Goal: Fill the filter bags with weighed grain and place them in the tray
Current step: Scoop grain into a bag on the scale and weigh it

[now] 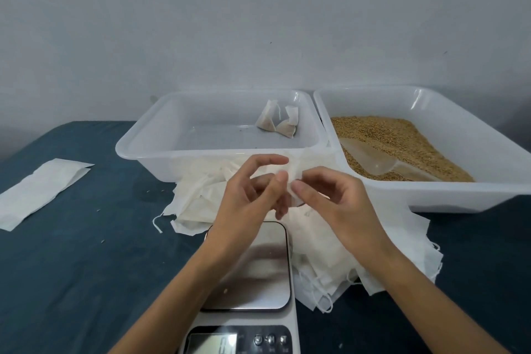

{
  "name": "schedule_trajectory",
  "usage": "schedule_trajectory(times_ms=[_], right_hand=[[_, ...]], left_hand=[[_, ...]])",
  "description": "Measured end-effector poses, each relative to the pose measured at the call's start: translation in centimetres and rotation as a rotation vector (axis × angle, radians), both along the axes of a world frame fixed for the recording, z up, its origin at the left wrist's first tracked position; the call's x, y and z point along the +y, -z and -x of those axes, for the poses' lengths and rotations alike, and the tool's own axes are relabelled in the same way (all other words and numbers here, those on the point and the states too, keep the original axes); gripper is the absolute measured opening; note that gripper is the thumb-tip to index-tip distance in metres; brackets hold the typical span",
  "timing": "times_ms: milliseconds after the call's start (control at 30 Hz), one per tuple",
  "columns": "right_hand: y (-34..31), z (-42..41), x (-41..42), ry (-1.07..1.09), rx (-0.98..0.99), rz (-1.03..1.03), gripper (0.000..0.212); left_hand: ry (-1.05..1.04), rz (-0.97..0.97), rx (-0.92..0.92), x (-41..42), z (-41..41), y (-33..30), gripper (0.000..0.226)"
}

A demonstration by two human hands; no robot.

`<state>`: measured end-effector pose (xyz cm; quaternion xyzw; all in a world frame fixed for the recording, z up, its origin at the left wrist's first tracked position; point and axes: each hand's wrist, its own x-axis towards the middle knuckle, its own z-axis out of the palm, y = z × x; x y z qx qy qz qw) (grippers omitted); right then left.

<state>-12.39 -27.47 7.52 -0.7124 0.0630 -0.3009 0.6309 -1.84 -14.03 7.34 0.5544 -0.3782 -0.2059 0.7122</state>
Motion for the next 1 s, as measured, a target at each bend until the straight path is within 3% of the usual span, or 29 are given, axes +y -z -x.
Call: schedule_trajectory(times_ms=[133, 233, 333, 433, 567, 667, 833, 1000], right_hand=[[-0.4, 0.3, -0.7, -0.128, -0.030, -0.312, 0.028], [-0.3, 0.4, -0.9, -0.182, -0.021, -0.311, 0.034], [0.2, 0.4, -0.8, 0.039, 0.001, -0.083, 0.023], [0.9, 0.3, -0.8, 0.383, -0.017, 0.301, 0.011], [1.1, 0.3, -0.4, 0.344, -0.100, 0.482, 0.009], [1.2, 0.4, 0.0, 0.286, -0.092, 0.448, 0.005], [0.7, 0.6, -0.5, 0.294, -0.111, 0.203, 0.015], [0.5, 0.7, -0.2, 0.184, -0.111, 0.168, 0.017]], left_hand=[[-0.260, -0.092, -0.038, -0.1, -0.9, 0.1, 0.026], [-0.082, -0.154, 0.069, 0.0, -1.1, 0.2, 0.043], [0.082, -0.155, 0.109, 0.1, -0.9, 0.4, 0.033], [-0.010, -0.152, 0.076, 0.2, -1.1, 0.6, 0.023], [-0.036, -0.156, 0.095, 0.2, -1.1, 0.7, 0.022], [-0.042, -0.135, 0.068, 0.1, -1.1, 0.9, 0.018], [-0.089, -0.008, 0.277, 0.2, -1.7, 0.5, 0.007], [-0.069, -0.037, 0.218, 0.0, -1.4, 0.8, 0.009]])
